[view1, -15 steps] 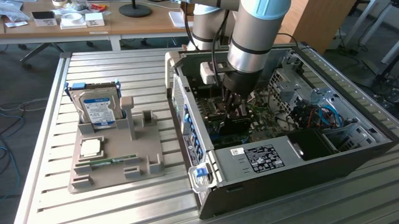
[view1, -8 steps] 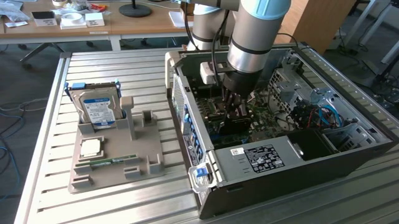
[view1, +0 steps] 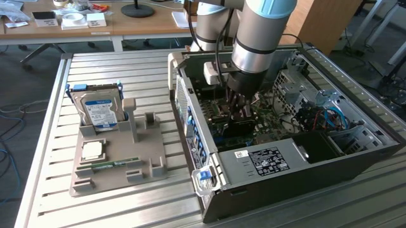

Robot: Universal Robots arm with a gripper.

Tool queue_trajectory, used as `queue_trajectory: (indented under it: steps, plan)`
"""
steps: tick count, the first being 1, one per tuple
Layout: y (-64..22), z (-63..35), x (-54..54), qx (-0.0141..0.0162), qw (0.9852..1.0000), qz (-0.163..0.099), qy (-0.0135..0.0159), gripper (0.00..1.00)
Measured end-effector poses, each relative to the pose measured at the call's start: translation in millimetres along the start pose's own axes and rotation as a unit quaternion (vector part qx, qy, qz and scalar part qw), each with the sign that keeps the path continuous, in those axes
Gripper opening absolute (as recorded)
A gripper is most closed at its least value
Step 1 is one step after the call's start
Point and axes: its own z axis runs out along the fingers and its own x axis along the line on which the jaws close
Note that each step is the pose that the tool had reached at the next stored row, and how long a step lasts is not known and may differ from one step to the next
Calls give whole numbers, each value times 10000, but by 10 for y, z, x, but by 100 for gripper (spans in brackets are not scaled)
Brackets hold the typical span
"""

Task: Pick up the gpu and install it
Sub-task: 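Press down on the gpu until it lock into place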

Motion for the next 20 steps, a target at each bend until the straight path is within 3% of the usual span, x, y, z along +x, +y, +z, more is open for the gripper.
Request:
queue_trajectory:
  steps: [4, 13, 20]
  plan:
    - [-1, -56, -1, 0, 10000, -1, 9, 11]
    - [-1, -83, -2, 0, 10000, 0, 10, 11]
    - [-7, -212, -5, 0, 10000, 0, 10, 11]
